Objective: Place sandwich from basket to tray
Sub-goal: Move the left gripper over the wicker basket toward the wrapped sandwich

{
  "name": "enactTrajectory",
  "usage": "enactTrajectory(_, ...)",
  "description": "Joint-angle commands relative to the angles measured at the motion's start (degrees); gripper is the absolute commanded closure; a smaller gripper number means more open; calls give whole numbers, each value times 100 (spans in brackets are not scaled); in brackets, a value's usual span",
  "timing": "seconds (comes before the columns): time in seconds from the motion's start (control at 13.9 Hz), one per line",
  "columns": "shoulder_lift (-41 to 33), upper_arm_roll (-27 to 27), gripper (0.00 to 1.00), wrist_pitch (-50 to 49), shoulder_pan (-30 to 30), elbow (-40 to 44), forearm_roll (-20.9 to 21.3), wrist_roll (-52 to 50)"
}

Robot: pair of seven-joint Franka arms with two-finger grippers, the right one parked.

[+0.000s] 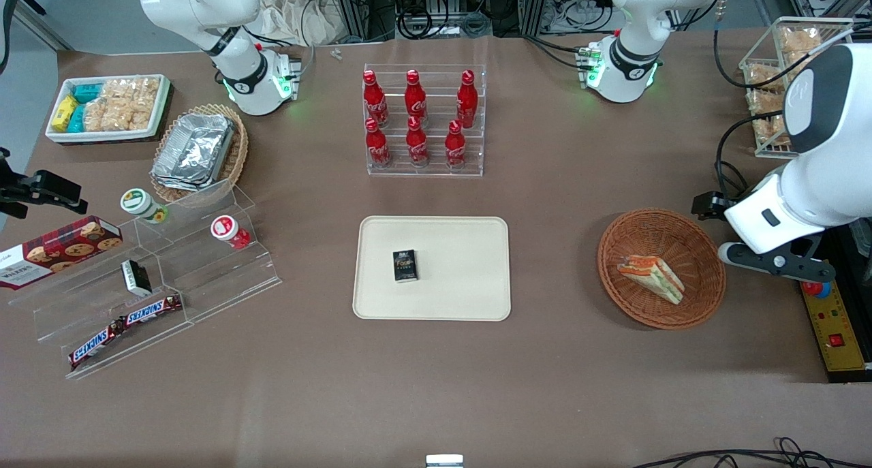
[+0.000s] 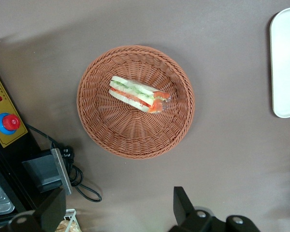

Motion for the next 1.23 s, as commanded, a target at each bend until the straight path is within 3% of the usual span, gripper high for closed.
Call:
enactTrajectory(0.0,102,-21,0,-86,27,199,74,-9)
enactTrajectory(0.36,417,-12,0,-43,19,278,48,-489)
enactTrajectory(0.5,550,-21,0,534,27,138,4,-1525)
enactTrajectory(0.72,437,-12,0,1685,62,-835,-5,-2125)
enactTrajectory(1.15,725,5,0,2356,89,-1277,-5,-5654)
